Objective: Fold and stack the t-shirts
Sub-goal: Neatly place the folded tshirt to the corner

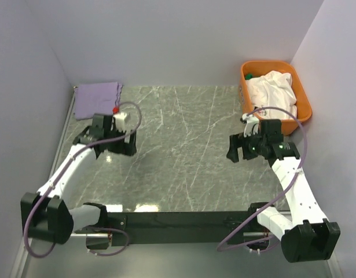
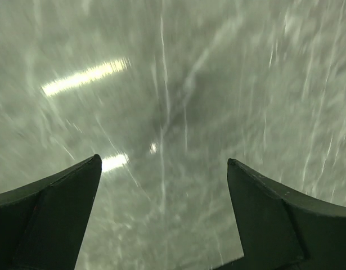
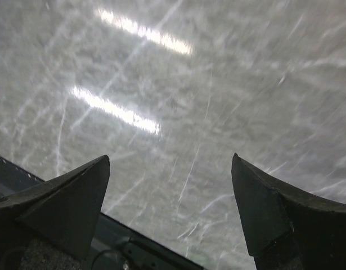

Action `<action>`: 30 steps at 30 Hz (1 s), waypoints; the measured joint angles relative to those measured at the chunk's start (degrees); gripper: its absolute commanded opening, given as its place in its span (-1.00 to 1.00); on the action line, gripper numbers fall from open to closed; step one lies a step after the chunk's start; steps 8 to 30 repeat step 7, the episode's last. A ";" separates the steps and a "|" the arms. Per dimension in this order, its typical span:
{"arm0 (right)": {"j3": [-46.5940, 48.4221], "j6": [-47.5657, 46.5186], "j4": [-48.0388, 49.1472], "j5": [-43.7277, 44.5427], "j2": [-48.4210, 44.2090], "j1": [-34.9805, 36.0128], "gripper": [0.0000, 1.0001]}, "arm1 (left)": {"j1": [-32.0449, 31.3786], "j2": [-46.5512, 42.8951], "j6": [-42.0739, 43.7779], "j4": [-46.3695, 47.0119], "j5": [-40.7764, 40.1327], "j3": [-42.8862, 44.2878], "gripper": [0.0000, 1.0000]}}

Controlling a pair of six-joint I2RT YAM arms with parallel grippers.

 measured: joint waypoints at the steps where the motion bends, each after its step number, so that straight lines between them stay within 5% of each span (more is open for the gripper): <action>1: -1.49 -0.07 -0.42 0.02 -0.46 -0.02 0.90 | 0.02 -1.81 -0.04 -0.59 0.35 -3.02 0.99; 7: -2.80 -0.24 -1.05 -0.07 0.35 -0.02 0.92 | -0.46 -9.27 -0.11 -0.52 2.58 -7.39 0.99; 30: -2.80 -0.24 -1.05 -0.07 0.35 -0.02 0.92 | -0.46 -9.27 -0.11 -0.52 2.58 -7.39 0.99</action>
